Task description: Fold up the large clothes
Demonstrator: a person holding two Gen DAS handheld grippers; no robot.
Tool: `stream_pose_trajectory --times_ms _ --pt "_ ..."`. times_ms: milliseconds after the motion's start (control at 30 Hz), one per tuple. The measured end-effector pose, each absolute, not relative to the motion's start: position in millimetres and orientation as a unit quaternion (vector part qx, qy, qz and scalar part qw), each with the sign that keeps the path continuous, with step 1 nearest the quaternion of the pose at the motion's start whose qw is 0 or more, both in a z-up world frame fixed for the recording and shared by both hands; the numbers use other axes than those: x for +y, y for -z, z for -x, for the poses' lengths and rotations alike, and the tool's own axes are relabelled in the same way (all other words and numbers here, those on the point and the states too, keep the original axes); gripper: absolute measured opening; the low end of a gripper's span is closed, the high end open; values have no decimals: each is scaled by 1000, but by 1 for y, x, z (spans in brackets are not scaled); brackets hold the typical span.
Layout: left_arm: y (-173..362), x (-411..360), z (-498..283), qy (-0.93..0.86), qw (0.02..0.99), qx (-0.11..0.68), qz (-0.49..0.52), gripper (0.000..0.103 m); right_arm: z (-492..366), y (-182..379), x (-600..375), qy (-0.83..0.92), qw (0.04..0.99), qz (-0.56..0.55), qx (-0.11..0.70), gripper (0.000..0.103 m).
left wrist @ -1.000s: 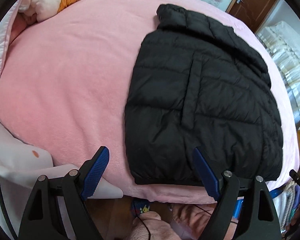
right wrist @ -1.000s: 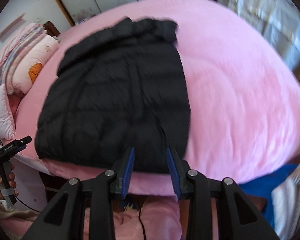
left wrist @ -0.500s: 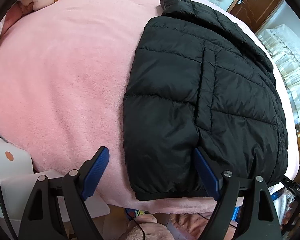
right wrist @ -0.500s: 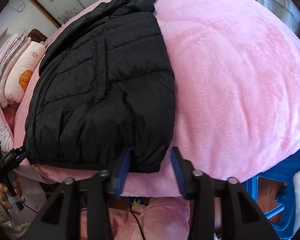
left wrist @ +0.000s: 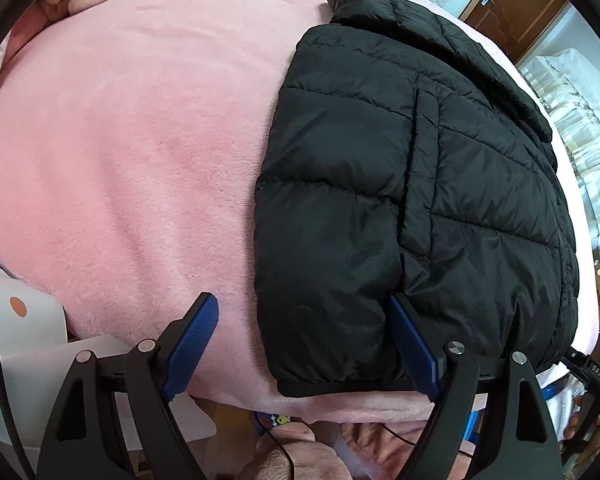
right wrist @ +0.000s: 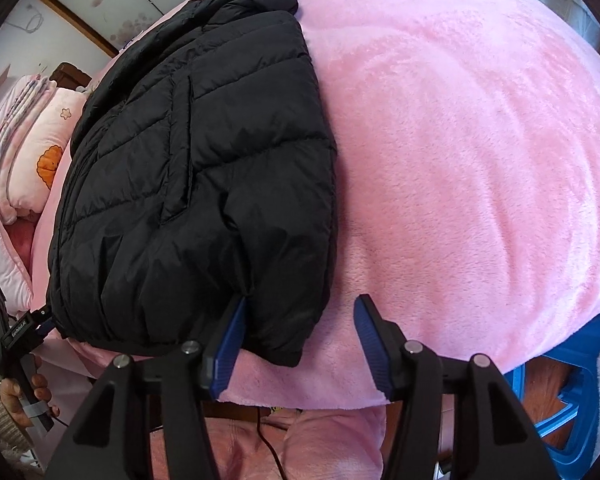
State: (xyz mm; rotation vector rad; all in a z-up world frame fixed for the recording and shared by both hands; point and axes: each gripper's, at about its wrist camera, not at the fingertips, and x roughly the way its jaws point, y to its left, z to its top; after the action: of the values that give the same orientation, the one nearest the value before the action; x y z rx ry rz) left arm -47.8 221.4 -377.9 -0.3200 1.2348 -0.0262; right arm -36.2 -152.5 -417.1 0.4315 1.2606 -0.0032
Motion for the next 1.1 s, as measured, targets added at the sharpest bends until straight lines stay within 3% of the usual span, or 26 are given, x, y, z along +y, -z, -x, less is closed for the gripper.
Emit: stream_pose_trajectory --times_ms 167,467,667,700,733,767,800,867,967,1100 --pt "379 224 43 18 801 577 159 85 34 419 -154 -2 784 -198 588 55" --pt "402 232 39 33 788 588 180 98 31 428 -150 6 782 -200 591 59" --pt "412 226 33 39 778 605 166 96 28 431 -145 10 771 -199 605 59" --pt "412 227 33 43 774 608 168 88 27 431 -144 12 769 -197 609 57" --pt "411 226 32 47 770 613 172 82 25 431 -143 5 763 -196 616 48" --pt "411 228 32 54 765 617 177 65 22 430 -140 -5 759 -197 620 24" --pt "410 227 29 63 759 621 182 37 21 428 -139 -15 755 -197 625 14" --pt "410 227 26 95 740 634 204 13 19 422 -136 -21 751 -196 630 5" --pt "403 230 16 97 716 659 209 6 18 407 -137 -19 752 -195 629 4" --pt "380 245 4 94 697 672 231 5 22 367 -141 -19 768 -200 607 3"
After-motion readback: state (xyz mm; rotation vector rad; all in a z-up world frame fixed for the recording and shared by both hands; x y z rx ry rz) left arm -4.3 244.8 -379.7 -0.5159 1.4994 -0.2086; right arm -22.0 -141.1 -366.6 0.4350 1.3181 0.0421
